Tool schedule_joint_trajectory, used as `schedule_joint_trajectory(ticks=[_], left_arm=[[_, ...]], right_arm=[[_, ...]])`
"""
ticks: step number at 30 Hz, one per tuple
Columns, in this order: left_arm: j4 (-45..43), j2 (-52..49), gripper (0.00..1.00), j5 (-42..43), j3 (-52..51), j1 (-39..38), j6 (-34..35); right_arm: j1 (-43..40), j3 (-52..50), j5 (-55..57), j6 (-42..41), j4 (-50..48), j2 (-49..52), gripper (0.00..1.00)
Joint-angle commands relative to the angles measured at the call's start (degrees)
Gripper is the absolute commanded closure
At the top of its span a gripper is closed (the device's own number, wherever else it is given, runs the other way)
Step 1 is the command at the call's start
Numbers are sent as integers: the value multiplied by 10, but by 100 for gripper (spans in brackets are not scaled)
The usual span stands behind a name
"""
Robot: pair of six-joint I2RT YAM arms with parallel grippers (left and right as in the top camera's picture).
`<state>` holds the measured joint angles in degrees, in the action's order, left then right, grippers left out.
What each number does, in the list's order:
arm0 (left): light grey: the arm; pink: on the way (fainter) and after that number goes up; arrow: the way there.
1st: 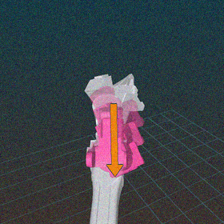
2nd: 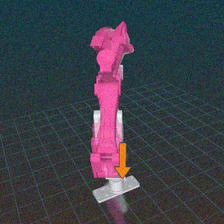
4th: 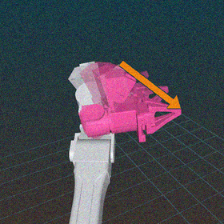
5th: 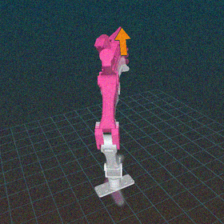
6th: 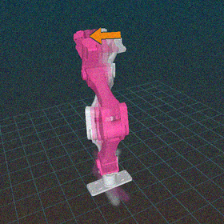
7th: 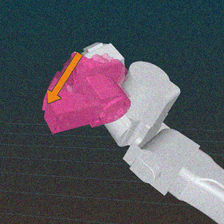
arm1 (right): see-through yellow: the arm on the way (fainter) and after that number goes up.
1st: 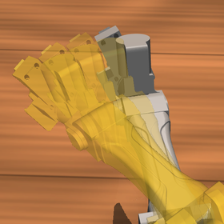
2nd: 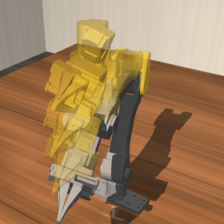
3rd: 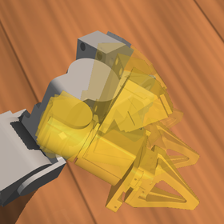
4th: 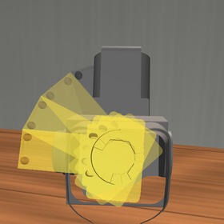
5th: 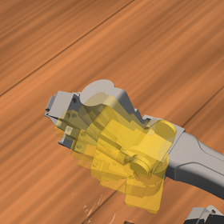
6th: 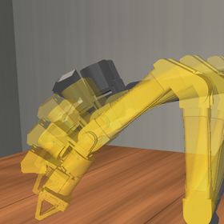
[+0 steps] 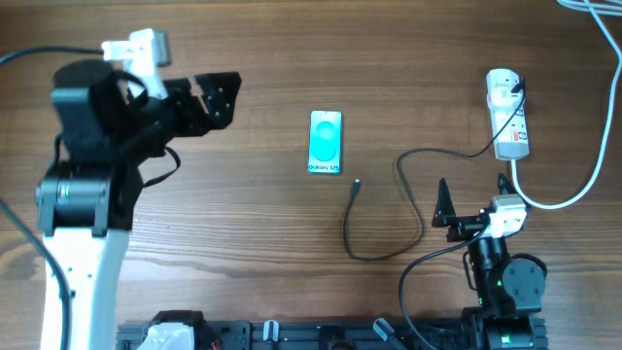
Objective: Plug charger to phone and switch on socket
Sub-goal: 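Move the left gripper over the Galaxy S25 phone and lower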
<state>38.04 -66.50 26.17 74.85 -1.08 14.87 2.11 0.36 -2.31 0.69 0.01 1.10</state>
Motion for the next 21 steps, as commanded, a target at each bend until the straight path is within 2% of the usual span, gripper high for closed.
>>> schedule_joint_trajectory(ticks=[1,3,5,11,13,17,18,19,21], left_arm=[[116,-75,1,-178,109,-86,-45],[187,-130,0,-244,182,-160,-55],[267,-192,0,-252,264,-210,-55],[482,-367,0,-256,468,-240,-38],[487,-397,0,-239,473,-246,-38],[442,-405,0,-146,473,-262,-37],[430,-406,0,-142,473,-267,-5],[427,-410,0,-159,473,-273,40],[433,-427,0,-208,472,-284,87]], right_arm=[[3,-1,4,-7,-2,-3,0],[3,-1,4,-7,-2,-3,0],[3,-1,4,-7,-2,-3,0],[3,-1,4,-7,-2,-3,0],[3,-1,4,-7,-2,-3,0],[3,-1,4,-7,-2,-3,0],[3,-1,4,-7,-2,-3,0],[3,-1,4,-7,-2,-3,0],[3,-1,4,-7,-2,-3,0]])
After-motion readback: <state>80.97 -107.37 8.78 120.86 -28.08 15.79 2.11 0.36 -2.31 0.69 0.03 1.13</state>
